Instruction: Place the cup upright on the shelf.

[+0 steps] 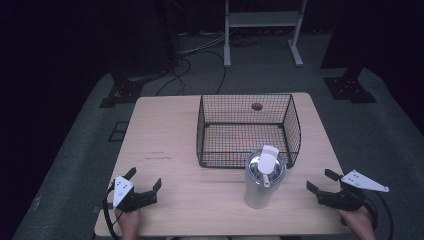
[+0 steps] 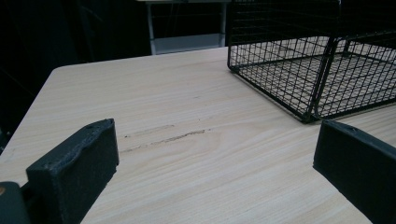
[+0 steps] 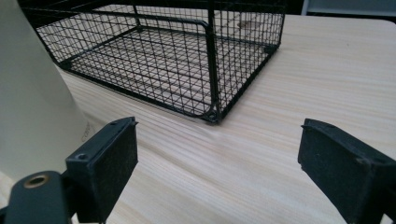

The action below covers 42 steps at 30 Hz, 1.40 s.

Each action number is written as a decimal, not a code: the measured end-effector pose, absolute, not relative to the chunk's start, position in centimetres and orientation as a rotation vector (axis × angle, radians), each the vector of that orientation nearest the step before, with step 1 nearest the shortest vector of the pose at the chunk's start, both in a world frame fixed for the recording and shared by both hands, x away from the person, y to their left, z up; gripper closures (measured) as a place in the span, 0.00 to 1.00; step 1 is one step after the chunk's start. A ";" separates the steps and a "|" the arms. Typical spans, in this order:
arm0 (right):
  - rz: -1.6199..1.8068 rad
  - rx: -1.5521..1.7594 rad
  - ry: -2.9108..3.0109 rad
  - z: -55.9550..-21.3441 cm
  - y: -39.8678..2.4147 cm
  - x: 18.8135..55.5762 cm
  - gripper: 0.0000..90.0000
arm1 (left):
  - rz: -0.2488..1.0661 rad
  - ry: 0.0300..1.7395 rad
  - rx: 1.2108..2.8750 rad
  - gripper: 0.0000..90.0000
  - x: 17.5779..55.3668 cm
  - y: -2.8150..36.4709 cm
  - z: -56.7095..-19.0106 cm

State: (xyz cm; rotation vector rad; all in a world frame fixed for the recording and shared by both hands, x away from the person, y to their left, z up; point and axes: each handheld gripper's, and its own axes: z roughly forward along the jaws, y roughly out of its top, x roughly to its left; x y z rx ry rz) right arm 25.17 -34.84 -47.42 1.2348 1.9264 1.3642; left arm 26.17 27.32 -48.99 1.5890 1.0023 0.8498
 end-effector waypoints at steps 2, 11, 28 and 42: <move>1.357 1.217 1.935 -47.1 -34.7 25.2 0.13 | 0.851 1.003 1.589 0.00 26.2 27.3 -49.0; 1.365 1.148 1.968 -46.0 -33.9 24.9 0.13 | 0.855 1.003 1.592 0.00 26.1 27.3 -49.0; 1.398 0.947 2.090 -43.3 -31.3 23.8 0.12 | 0.851 0.997 1.587 0.00 26.1 27.3 -49.0; 1.426 0.807 2.163 -41.8 -28.9 22.8 0.10 | 0.851 0.997 1.584 0.00 26.1 27.4 -49.0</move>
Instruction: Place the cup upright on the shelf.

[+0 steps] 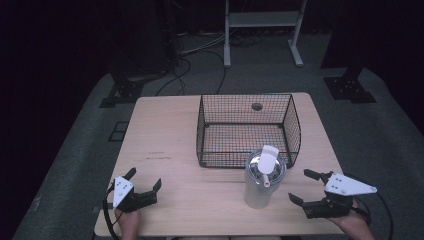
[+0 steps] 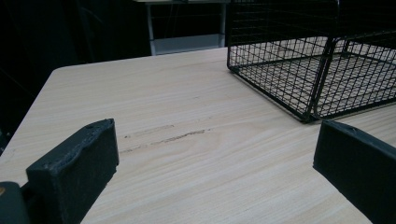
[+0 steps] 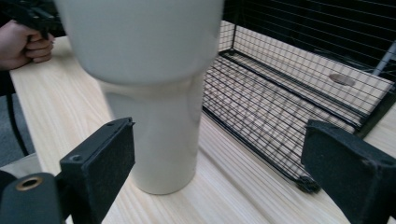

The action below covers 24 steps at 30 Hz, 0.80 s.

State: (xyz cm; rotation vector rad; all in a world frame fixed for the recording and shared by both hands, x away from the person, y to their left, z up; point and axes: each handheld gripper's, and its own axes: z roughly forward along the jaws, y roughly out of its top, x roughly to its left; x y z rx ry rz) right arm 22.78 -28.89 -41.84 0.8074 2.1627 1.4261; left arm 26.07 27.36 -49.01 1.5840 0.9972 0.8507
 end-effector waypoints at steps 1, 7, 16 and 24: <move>1.426 0.807 2.163 -41.8 -28.9 22.8 0.10 | 0.851 0.997 1.584 0.00 26.1 27.4 -49.0; 1.441 0.739 2.220 -41.3 -27.7 22.7 0.09 | 0.850 0.996 1.583 0.00 26.1 27.4 -49.0; 1.461 0.675 2.281 -41.4 -26.0 22.9 0.09 | 0.850 0.993 1.584 0.00 26.1 27.4 -49.0; 1.474 0.651 2.327 -42.2 -24.4 23.7 0.09 | 0.850 0.991 1.582 0.00 26.0 27.4 -49.0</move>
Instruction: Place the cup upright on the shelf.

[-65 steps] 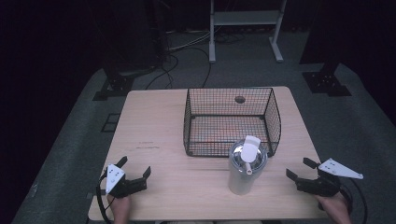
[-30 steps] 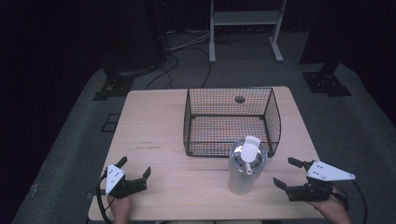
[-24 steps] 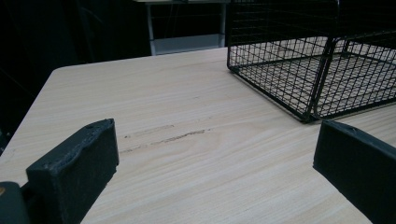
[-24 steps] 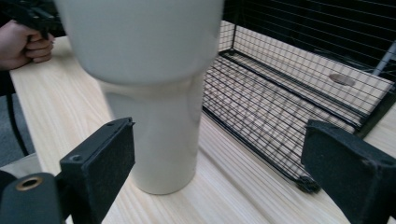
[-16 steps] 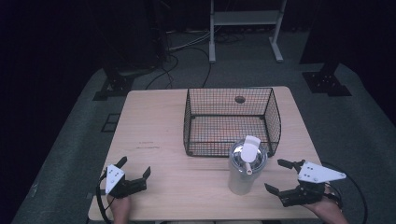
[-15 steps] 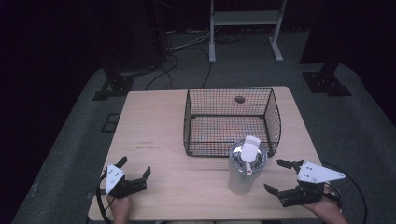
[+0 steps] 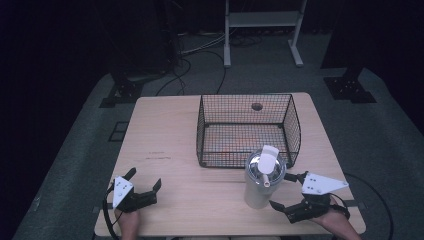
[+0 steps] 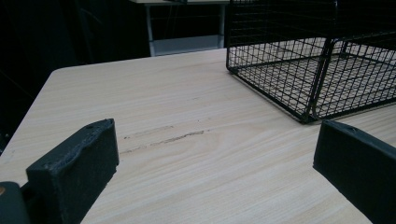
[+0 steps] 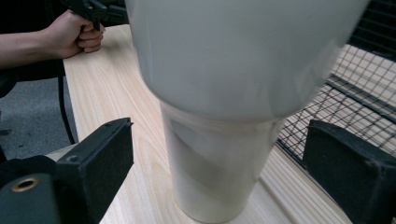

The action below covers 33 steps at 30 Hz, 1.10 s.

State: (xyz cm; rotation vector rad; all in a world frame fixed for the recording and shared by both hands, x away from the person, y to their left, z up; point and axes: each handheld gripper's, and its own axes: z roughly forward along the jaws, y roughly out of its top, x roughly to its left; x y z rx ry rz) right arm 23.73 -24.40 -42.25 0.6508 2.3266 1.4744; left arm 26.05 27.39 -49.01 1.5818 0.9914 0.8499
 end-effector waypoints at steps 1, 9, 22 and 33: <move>1.474 0.656 2.335 -42.6 -24.1 24.0 0.09 | 0.850 0.992 1.582 0.00 26.0 27.4 -49.0; 1.486 0.649 2.331 -43.1 -23.2 24.9 0.09 | 0.851 0.988 1.579 0.00 26.0 27.4 -49.0; 1.475 0.638 2.324 -43.7 -21.8 26.0 0.09 | 0.851 0.987 1.577 0.00 26.0 27.4 -49.0; 1.476 0.625 2.283 -44.2 -21.0 26.2 0.08 | 0.852 0.987 1.578 0.00 25.9 27.4 -49.0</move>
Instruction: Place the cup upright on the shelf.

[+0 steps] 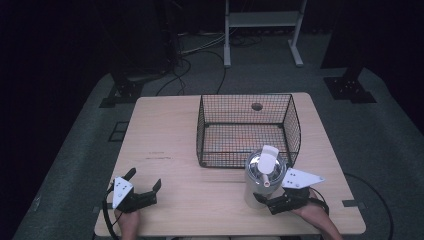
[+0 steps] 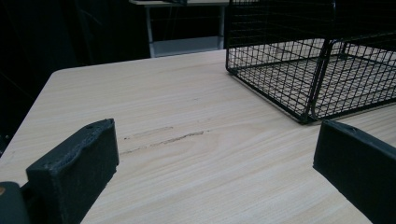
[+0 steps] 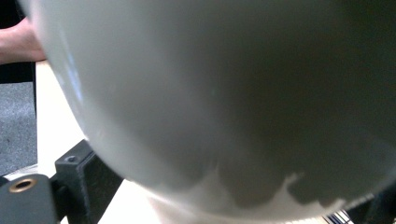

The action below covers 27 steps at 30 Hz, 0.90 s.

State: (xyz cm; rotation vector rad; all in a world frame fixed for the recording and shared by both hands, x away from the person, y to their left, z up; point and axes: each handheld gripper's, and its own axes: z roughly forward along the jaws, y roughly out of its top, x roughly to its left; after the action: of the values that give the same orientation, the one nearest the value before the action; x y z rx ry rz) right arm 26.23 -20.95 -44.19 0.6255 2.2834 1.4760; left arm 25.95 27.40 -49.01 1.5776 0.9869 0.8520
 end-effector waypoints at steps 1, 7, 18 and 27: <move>1.480 0.619 2.277 -44.2 -20.9 26.3 0.08 | 0.852 0.987 1.578 0.00 25.9 27.4 -49.0; 1.494 0.615 2.253 -44.4 -20.6 26.3 0.08 | 0.851 0.987 1.579 0.00 26.0 27.4 -49.0; 1.527 0.602 2.216 -44.8 -20.6 26.3 0.09 | 0.851 0.988 1.579 0.00 26.0 27.4 -49.0; 1.573 0.574 2.196 -45.0 -20.7 26.1 0.10 | 0.846 0.990 1.577 0.00 26.0 27.5 -49.0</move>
State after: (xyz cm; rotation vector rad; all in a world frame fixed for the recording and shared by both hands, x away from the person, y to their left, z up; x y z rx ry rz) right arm 26.11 -20.68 -45.01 0.5742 2.1959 1.5728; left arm 25.98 27.52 -48.99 1.5771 0.9895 0.8459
